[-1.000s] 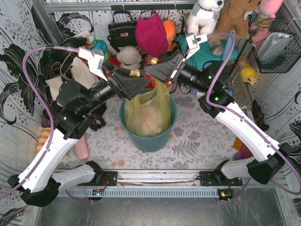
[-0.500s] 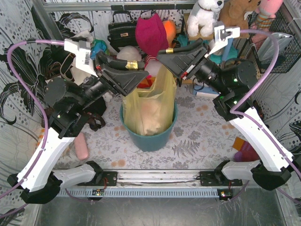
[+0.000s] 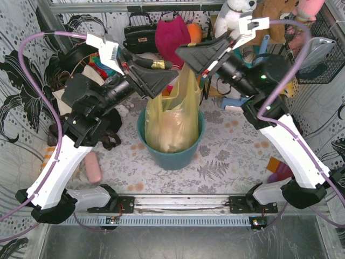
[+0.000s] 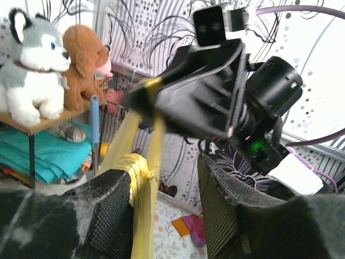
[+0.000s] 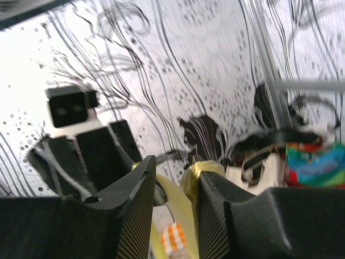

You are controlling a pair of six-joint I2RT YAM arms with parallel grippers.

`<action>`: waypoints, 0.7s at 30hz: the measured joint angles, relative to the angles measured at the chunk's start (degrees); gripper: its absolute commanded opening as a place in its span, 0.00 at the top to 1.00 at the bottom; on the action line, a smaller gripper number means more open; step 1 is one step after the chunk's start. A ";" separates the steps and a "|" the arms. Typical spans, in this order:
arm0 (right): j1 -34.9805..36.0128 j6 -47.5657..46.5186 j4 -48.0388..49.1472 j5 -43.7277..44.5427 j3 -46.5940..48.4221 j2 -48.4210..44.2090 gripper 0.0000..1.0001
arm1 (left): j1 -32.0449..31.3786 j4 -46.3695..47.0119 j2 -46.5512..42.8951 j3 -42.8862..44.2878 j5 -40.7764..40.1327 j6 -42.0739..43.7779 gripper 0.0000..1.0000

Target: Tie the trash bag

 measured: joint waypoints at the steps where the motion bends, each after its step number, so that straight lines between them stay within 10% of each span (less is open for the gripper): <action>1: 0.00 -0.72 -0.20 0.00 2.08 -0.13 0.67 | 0.00 -0.07 0.13 1.25 -0.02 0.35 0.47; 10: 0.00 -2.38 0.09 1.53 -4.00 -5.29 0.65 | 0.00 -0.24 -5.38 -4.20 -3.39 2.10 0.44; 21: 0.00 -3.48 -13.33 4.31 -8.24 -6.36 0.37 | 0.00 -5.97 -7.65 -9.31 -5.62 2.43 0.25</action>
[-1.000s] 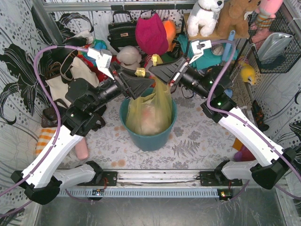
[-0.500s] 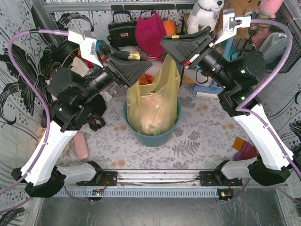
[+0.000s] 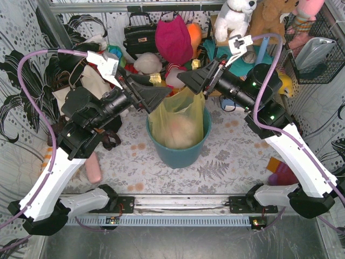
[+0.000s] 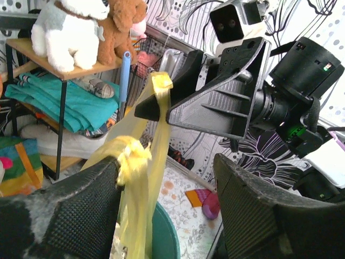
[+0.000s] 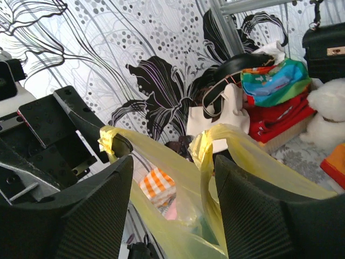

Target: Tie the trash bag

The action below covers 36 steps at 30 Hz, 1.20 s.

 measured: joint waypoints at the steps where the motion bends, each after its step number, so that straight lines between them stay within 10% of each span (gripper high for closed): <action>1: 0.00 -0.26 -1.70 0.24 0.44 -0.24 0.36 | 0.00 -1.01 -0.26 0.20 -0.11 0.00 0.24; 12: 0.00 -4.35 -15.41 4.48 7.32 -5.62 0.34 | 0.00 -12.22 -5.16 6.27 1.75 -0.02 0.22; 26: 0.00 -6.67 -24.90 10.03 15.28 -2.91 0.39 | -0.02 -12.98 4.07 9.86 27.19 -4.04 0.23; 36: 0.00 -7.06 -28.87 14.73 18.78 -1.05 0.42 | -5.60 -13.77 -0.15 -3.21 18.51 1.51 0.24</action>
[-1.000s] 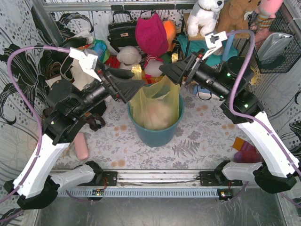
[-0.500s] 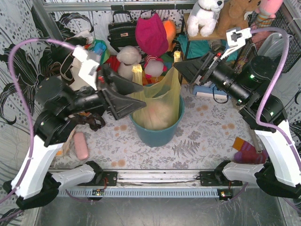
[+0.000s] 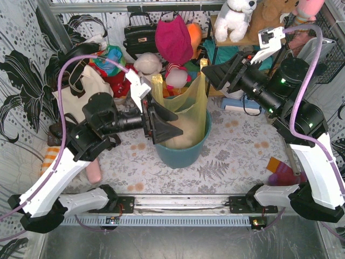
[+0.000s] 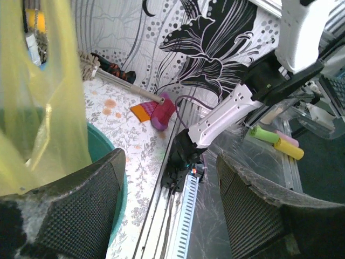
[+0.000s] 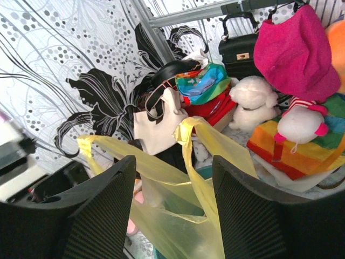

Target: Tie the trash bag

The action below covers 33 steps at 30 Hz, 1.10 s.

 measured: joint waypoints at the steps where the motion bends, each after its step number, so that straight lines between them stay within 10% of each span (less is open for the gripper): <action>1: 0.00 -0.22 -0.42 0.28 0.76 0.44 0.42 | -1.66 1.03 -0.94 -1.38 -1.79 0.48 0.24; 13: 0.00 -2.80 -4.24 1.57 7.19 5.31 0.58 | -28.26 17.22 -0.70 -9.35 -38.40 11.02 0.25; 33: 0.00 -6.25 -6.32 3.02 11.41 8.61 0.71 | -30.36 52.63 12.17 -17.18 -55.17 23.78 0.27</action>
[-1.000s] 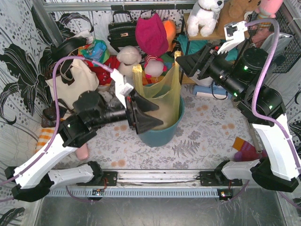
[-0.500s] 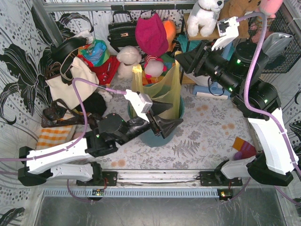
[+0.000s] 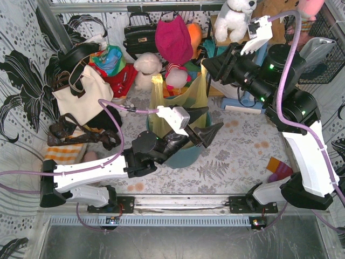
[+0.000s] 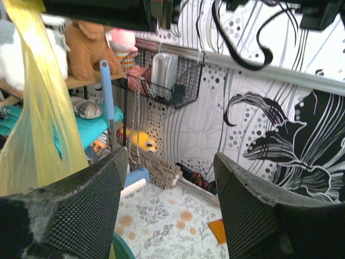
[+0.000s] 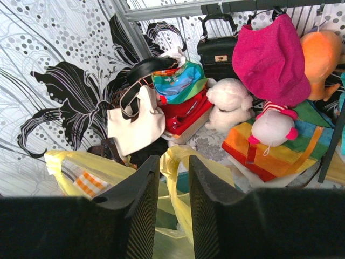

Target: Tie the trash bag

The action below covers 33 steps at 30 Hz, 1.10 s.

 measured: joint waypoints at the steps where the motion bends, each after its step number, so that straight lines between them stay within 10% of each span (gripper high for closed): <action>1: 0.00 -0.28 0.00 0.00 0.04 0.13 0.71 | 0.00 0.20 0.22 0.50 -0.46 0.28 0.27; 9: 0.00 -1.03 -0.26 -0.04 0.17 0.81 0.68 | 0.00 2.91 0.28 2.19 -3.10 1.90 0.27; 17: 0.00 -1.44 -0.46 -0.02 0.31 0.94 1.00 | 0.48 3.28 0.28 2.25 -4.44 2.12 0.27; 33: 0.00 -0.35 0.50 -4.66 -1.53 -3.26 1.00 | 4.31 6.12 1.79 6.01 -5.40 7.17 0.27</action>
